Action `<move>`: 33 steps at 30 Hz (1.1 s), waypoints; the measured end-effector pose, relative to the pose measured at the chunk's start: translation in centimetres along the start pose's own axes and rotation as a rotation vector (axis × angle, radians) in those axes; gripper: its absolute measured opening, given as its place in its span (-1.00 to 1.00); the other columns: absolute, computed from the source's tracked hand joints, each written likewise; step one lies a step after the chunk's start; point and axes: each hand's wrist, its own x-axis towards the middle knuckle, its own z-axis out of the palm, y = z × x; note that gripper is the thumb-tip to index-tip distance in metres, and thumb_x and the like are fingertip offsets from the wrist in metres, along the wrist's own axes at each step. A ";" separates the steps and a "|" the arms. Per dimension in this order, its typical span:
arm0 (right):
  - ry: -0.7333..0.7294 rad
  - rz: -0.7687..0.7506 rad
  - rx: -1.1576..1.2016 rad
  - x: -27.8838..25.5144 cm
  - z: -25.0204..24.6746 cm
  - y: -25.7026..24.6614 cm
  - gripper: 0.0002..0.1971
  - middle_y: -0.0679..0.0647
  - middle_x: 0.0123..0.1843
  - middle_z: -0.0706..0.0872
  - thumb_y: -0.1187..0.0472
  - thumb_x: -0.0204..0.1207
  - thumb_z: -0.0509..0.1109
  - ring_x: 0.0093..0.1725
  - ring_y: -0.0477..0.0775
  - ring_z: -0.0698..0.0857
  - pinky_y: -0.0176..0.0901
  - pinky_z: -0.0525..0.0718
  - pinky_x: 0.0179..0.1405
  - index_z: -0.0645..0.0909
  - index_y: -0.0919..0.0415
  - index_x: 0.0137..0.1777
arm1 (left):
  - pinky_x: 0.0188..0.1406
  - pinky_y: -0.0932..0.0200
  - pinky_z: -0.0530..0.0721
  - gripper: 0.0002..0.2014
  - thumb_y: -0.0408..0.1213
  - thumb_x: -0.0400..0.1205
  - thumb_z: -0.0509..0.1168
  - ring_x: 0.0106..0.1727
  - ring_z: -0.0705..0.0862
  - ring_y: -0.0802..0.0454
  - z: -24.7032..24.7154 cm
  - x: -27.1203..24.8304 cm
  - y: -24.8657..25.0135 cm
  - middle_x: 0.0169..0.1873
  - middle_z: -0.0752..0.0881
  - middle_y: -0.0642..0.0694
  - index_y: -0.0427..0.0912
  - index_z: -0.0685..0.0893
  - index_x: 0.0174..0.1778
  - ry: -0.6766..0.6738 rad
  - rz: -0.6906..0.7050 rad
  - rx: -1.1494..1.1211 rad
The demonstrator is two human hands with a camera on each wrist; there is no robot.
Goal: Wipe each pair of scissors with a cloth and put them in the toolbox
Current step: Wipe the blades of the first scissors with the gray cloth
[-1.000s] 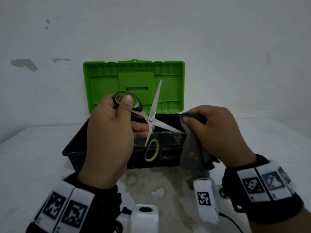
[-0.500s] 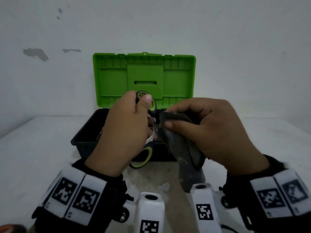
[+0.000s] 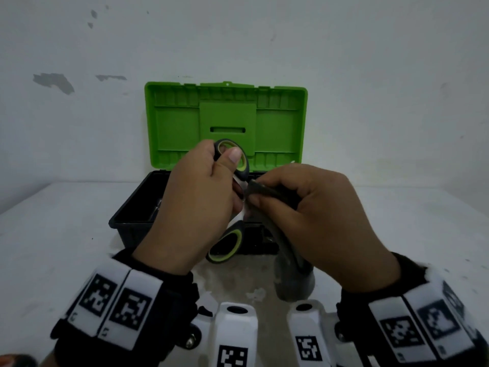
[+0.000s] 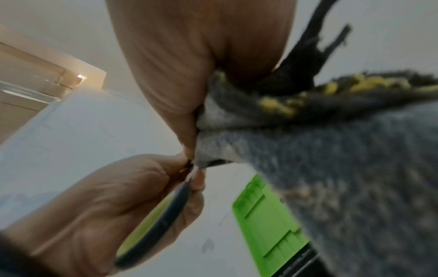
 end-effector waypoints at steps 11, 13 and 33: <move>0.035 -0.046 -0.087 -0.2 0.8 0.1 -0.94 -0.10 -0.20 0.78 0.22 0.48 0.54 -0.19 -0.17 0.66 -0.46 0.55 -0.13 0.81 0.09 -0.08 | -0.56 0.09 0.45 -0.75 -0.11 0.78 0.15 -0.62 0.49 0.03 0.1 -0.2 0.0 -0.55 0.63 -0.27 -0.12 0.60 -0.13 0.037 0.023 -0.001; 0.077 -0.023 -0.087 -0.1 0.8 0.4 -0.94 -0.08 -0.20 0.78 0.21 0.48 0.54 -0.19 -0.17 0.65 -0.44 0.55 -0.13 0.80 0.09 -0.07 | -0.55 0.07 0.49 -0.75 -0.11 0.78 0.15 -0.61 0.50 0.02 0.1 -0.2 0.0 -0.54 0.64 -0.30 -0.12 0.60 -0.14 0.051 0.034 0.000; 0.145 0.150 -0.089 0.2 0.1 0.4 -0.93 -0.13 -0.39 0.70 0.18 0.45 0.55 -0.27 -0.15 0.62 -0.41 0.53 -0.32 0.74 0.07 -0.25 | -0.39 -0.16 0.67 -0.86 -0.11 0.75 0.21 -0.37 0.70 -0.07 1.2 -1.2 0.6 -0.39 0.69 -0.04 -0.07 0.59 -0.04 0.025 0.284 0.239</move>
